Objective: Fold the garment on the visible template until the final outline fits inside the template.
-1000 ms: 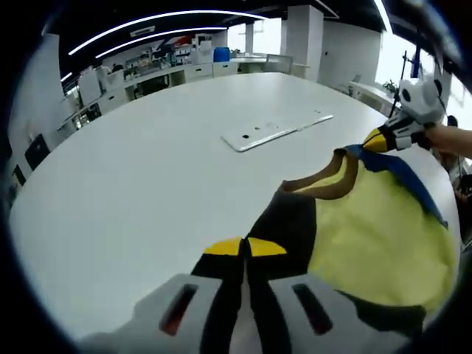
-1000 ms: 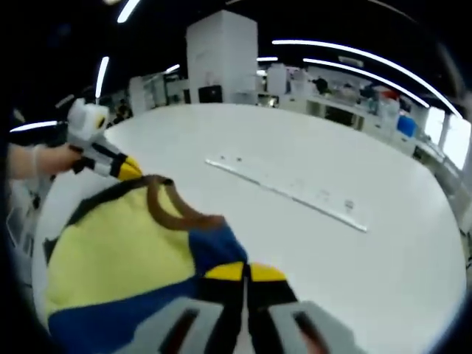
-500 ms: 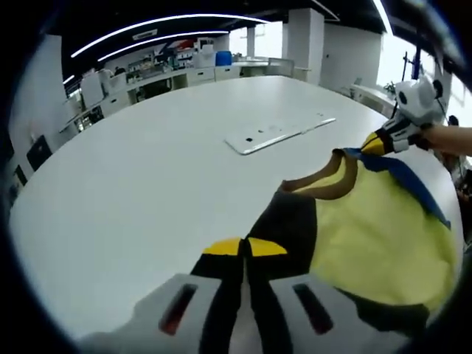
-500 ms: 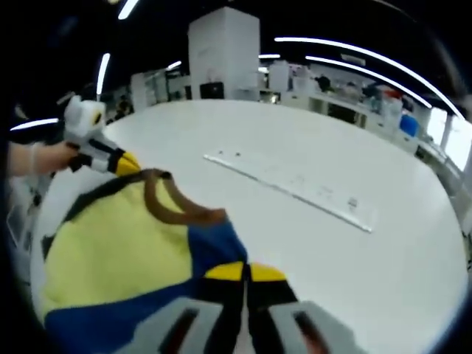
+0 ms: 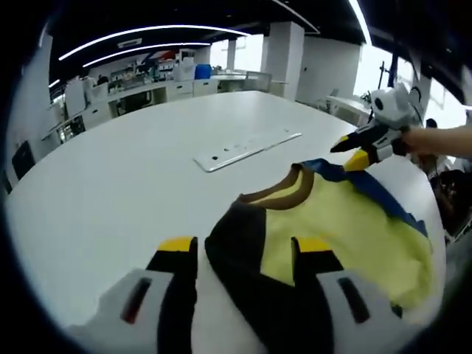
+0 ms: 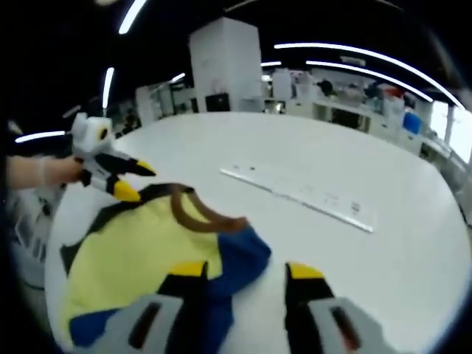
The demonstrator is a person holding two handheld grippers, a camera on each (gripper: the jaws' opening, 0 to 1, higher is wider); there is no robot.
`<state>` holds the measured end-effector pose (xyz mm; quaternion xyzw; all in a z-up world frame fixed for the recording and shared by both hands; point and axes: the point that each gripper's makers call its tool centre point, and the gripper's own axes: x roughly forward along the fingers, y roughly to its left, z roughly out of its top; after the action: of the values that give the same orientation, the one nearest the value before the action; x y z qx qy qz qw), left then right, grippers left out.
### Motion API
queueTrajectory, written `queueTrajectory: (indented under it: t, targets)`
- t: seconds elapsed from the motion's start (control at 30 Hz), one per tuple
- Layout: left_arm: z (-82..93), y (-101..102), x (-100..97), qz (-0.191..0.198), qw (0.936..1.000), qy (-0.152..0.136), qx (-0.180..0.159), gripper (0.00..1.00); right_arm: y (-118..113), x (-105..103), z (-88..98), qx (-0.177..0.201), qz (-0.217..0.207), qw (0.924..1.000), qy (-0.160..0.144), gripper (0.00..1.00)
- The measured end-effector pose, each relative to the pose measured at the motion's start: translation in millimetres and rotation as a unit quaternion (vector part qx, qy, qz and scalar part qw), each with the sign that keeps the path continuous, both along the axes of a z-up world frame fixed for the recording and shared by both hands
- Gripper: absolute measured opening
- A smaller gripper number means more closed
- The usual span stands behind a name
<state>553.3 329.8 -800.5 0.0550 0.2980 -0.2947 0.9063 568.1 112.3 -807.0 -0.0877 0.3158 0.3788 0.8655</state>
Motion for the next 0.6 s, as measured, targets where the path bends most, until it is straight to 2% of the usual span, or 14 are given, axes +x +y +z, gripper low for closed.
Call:
queueTrajectory:
  t: [0.1,0.23,0.37,0.5,0.6]
  targets:
    - [12.5,-6,-8.4,-0.008,0.9998,-0.007,-0.015,0.57,-2,-11,7.0,0.006,0.0,1.0,0.0,0.44]
    - [23.3,-14,-24.7,-0.016,0.9994,-0.008,-0.028,0.62,-2,-25,12.5,0.013,0.002,0.9999,0.001,0.57]
    - [30.6,-17,-38.9,-0.02,0.9992,-0.009,-0.034,0.72,-3,-46,11.1,-0.005,0.016,0.9998,0.006,0.65]
    - [36.1,-23,-62.5,-0.026,0.9989,0.003,-0.04,0.87,-3,-61,11.0,-0.008,0.026,0.9995,0.016,0.8]
    - [39.3,-21,-76.2,-0.029,0.9987,0.002,-0.041,0.91,-4,-73,14.0,-0.014,0.033,0.9993,0.015,0.89]
